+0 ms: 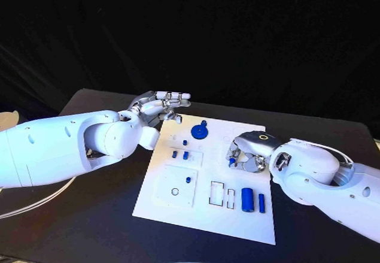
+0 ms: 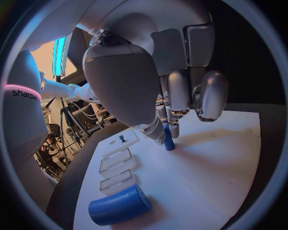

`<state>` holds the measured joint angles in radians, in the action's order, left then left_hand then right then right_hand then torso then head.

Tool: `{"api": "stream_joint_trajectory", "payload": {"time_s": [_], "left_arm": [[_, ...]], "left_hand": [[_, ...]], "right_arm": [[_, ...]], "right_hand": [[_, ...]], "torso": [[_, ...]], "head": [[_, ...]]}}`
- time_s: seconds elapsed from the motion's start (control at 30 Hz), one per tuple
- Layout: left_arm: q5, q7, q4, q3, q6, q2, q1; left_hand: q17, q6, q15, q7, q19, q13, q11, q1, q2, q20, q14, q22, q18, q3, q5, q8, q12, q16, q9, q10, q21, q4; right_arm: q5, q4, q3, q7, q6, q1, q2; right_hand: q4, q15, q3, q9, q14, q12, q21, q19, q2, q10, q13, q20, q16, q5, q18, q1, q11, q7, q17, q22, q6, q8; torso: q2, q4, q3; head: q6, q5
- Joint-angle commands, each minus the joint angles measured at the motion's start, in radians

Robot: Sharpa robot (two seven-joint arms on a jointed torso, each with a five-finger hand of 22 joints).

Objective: Assemble the parts on the task board

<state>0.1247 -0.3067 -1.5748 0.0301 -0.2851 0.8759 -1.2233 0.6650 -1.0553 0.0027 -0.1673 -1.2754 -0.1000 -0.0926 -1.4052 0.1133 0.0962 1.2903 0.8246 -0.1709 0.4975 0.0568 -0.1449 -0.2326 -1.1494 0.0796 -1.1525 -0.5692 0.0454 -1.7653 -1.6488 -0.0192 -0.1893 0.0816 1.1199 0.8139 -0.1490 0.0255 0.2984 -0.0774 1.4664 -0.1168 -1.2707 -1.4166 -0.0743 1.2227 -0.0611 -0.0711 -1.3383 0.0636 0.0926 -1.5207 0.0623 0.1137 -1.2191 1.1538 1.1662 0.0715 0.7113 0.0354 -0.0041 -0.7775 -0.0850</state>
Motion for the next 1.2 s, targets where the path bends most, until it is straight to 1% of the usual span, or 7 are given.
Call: {"api": "stream_joint_trajectory", "payload": {"time_s": [0.03, 0.3, 0.37, 0.57, 0.8, 0.97, 1.2], "left_arm": [[-0.004, -0.003, -0.002, -0.001, 0.018, -0.001, 0.0], [-0.004, -0.003, -0.002, -0.001, 0.022, 0.0, -0.001], [-0.004, -0.003, -0.003, -0.001, 0.022, 0.0, -0.001], [-0.004, -0.004, -0.004, -0.001, 0.021, 0.002, -0.001], [-0.004, -0.002, -0.002, -0.001, 0.021, 0.001, -0.001], [-0.004, 0.001, -0.002, -0.001, 0.022, 0.0, -0.001], [-0.004, 0.002, -0.001, -0.001, 0.024, -0.004, -0.001]], "left_hand": [[-0.002, 0.004, -0.001, -0.002, 0.006, -0.001, 0.002, 0.003, -0.005, 0.001, -0.007, -0.002, -0.01, -0.001, -0.002, -0.004, -0.003, 0.006, 0.0, 0.008, 0.006, 0.002], [-0.002, 0.006, 0.0, -0.002, 0.006, -0.001, 0.002, 0.005, -0.005, 0.002, -0.007, -0.002, -0.01, -0.003, -0.002, -0.004, -0.004, 0.006, -0.001, 0.01, 0.007, 0.002], [-0.002, 0.006, 0.0, -0.002, 0.006, -0.001, 0.002, 0.005, -0.005, 0.002, -0.007, -0.002, -0.01, -0.003, -0.002, -0.004, -0.004, 0.006, -0.001, 0.01, 0.007, 0.002], [-0.002, 0.006, 0.0, -0.002, 0.006, -0.001, 0.002, 0.005, -0.005, 0.002, -0.007, -0.002, -0.01, -0.003, -0.002, -0.004, -0.004, 0.006, -0.001, 0.01, 0.007, 0.002], [-0.002, 0.006, 0.0, -0.002, 0.006, -0.001, 0.002, 0.005, -0.005, 0.002, -0.007, -0.002, -0.01, -0.003, -0.002, -0.004, -0.004, 0.006, -0.001, 0.01, 0.007, 0.002], [-0.003, 0.008, 0.0, -0.003, 0.006, -0.001, 0.001, 0.007, -0.007, 0.002, -0.008, -0.002, -0.01, -0.003, -0.002, -0.005, -0.006, 0.006, -0.001, 0.012, 0.007, 0.001], [-0.003, 0.008, 0.0, -0.003, 0.006, -0.001, 0.001, 0.007, -0.007, 0.002, -0.008, -0.002, -0.01, -0.003, -0.002, -0.005, -0.006, 0.006, -0.001, 0.012, 0.007, 0.001]], "right_arm": [[-0.033, -0.007, 0.002, -0.008, 0.02, -0.003, -0.001], [-0.03, -0.031, 0.001, -0.011, 0.059, -0.004, 0.011], [-0.027, -0.038, -0.001, -0.012, 0.067, -0.004, 0.017], [-0.011, -0.073, -0.01, -0.015, 0.091, 0.005, 0.042], [0.029, -0.14, -0.02, -0.015, 0.121, 0.017, 0.065], [0.051, -0.18, -0.022, -0.007, 0.126, 0.016, 0.049], [0.053, -0.222, -0.021, 0.012, 0.133, -0.005, -0.013]], "right_hand": [[0.013, 0.008, 0.028, -0.007, 0.047, 0.002, -0.008, -0.009, 0.017, 0.027, -0.006, 0.003, -0.007, -0.002, -0.005, -0.026, -0.014, -0.002, -0.006, 0.006, 0.017, 0.008], [0.037, 0.008, 0.077, -0.012, 0.048, 0.02, -0.012, -0.011, 0.012, 0.045, -0.006, 0.005, -0.011, -0.002, -0.007, -0.016, -0.014, 0.0, -0.01, 0.012, 0.025, 0.003], [0.044, 0.007, 0.09, -0.014, 0.047, 0.025, -0.014, -0.011, 0.008, 0.049, -0.006, 0.005, -0.011, -0.002, -0.007, -0.01, -0.014, 0.001, -0.01, 0.013, 0.025, 0.002], [0.055, 0.007, 0.113, -0.016, 0.047, 0.036, -0.015, -0.011, -0.001, 0.055, -0.006, 0.004, -0.012, -0.003, -0.007, 0.006, -0.013, 0.002, -0.011, 0.015, 0.027, -0.001], [0.06, 0.007, 0.121, -0.017, 0.047, 0.04, -0.015, -0.011, -0.005, 0.056, -0.006, 0.004, -0.012, -0.002, -0.007, 0.011, -0.013, 0.002, -0.012, 0.016, 0.027, -0.002], [0.065, 0.006, 0.13, -0.017, 0.047, 0.045, -0.015, -0.01, -0.009, 0.056, -0.006, 0.004, -0.013, -0.001, -0.007, 0.017, -0.012, 0.004, -0.012, 0.015, 0.026, -0.004], [0.067, 0.005, 0.134, -0.018, 0.046, 0.047, -0.013, -0.009, -0.01, 0.056, -0.006, 0.004, -0.012, -0.001, -0.006, 0.02, -0.011, 0.005, -0.01, 0.013, 0.026, -0.004]], "torso": [[0.0, -0.0003, 0.0], [-0.001, 0.0002, -0.0012], [0.0, 0.0004, -0.0006], [-0.001, -0.0019, -0.0011], [-0.001, 0.0006, 0.0003], [0.0, -0.0002, -0.0003], [0.0, 0.0002, -0.0002]], "head": [[-0.002, 0.0], [-0.001, 0.002], [-0.002, 0.002], [-0.003, 0.001], [-0.004, 0.0], [-0.006, -0.002], [-0.008, -0.007]]}}
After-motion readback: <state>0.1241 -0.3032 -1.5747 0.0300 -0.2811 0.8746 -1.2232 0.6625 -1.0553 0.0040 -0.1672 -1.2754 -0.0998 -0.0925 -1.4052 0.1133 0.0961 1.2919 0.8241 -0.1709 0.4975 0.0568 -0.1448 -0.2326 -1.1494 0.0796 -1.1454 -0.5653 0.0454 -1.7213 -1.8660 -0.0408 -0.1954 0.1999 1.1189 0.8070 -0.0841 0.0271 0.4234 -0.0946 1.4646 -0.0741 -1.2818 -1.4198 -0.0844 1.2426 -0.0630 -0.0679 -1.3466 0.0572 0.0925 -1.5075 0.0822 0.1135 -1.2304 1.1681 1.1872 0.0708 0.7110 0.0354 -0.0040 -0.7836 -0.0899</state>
